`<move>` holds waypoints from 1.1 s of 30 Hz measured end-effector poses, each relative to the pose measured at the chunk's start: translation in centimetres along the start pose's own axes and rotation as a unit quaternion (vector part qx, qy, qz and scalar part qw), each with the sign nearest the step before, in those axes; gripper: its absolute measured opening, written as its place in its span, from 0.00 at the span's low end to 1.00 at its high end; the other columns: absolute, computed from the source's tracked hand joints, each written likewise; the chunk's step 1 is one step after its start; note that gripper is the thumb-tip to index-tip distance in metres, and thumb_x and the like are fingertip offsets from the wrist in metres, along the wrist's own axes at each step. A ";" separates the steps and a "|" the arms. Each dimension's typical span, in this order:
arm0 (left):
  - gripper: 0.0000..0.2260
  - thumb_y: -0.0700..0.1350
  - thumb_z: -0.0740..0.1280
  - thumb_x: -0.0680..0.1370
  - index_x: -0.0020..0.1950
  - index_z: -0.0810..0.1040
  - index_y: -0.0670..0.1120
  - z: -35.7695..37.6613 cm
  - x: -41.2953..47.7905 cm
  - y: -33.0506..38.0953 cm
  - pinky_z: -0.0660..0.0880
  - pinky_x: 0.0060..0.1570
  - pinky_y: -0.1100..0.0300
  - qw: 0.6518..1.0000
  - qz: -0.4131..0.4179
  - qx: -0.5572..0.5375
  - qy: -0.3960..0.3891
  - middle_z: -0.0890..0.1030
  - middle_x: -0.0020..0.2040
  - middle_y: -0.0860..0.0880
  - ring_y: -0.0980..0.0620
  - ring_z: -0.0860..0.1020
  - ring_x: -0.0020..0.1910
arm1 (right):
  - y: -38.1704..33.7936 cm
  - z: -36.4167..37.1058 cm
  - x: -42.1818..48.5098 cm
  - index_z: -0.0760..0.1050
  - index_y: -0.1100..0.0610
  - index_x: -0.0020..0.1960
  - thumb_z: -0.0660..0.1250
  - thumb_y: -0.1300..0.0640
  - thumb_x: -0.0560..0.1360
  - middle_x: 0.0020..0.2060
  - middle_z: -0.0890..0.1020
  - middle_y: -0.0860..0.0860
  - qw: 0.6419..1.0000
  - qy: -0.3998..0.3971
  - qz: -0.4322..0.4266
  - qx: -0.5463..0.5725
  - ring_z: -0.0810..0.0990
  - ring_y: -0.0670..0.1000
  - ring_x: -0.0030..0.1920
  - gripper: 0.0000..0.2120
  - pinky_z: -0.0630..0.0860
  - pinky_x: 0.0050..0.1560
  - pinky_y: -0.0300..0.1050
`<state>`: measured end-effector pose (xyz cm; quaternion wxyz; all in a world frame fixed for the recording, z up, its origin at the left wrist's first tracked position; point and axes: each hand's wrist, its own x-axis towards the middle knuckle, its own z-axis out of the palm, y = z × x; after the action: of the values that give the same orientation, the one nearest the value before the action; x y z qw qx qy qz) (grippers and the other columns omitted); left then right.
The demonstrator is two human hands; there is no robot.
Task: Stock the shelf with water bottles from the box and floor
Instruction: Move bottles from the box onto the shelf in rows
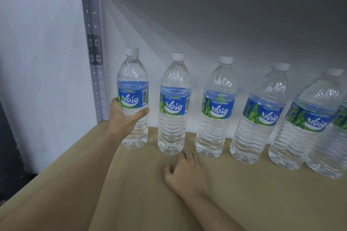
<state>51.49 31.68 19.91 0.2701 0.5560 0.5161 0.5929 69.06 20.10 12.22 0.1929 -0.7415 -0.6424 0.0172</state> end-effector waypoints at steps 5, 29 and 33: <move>0.39 0.54 0.80 0.64 0.69 0.65 0.48 -0.5 -1.0 0.9 0.75 0.59 0.52 0.999 -0.028 0.016 -0.022 0.78 0.60 0.52 0.51 0.78 0.57 | -0.1 0.0 -0.1 0.71 0.58 0.66 0.56 0.42 0.75 0.65 0.73 0.51 1.000 0.007 0.004 0.007 0.69 0.52 0.67 0.27 0.65 0.69 0.44; 0.07 0.43 0.71 0.75 0.48 0.77 0.54 -12.7 -25.3 3.7 0.68 0.35 0.74 0.946 0.029 0.271 -0.174 0.77 0.35 0.53 0.57 0.76 0.36 | -0.1 -4.8 -11.1 0.72 0.58 0.68 0.62 0.57 0.77 0.67 0.74 0.55 0.981 -0.035 0.044 0.186 0.72 0.56 0.67 0.20 0.68 0.66 0.45; 0.06 0.44 0.71 0.75 0.41 0.76 0.52 -14.3 -31.1 2.1 0.67 0.33 0.63 0.938 0.042 0.305 -0.158 0.76 0.28 0.53 0.55 0.75 0.30 | -0.3 -5.3 -20.0 0.78 0.56 0.62 0.64 0.61 0.75 0.61 0.79 0.52 0.959 0.035 -0.025 0.279 0.76 0.51 0.63 0.16 0.66 0.66 0.40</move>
<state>45.92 -1.31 12.17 0.1402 0.7195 0.5990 0.3221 66.76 -0.44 12.71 0.4155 -0.6417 -0.6232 0.1649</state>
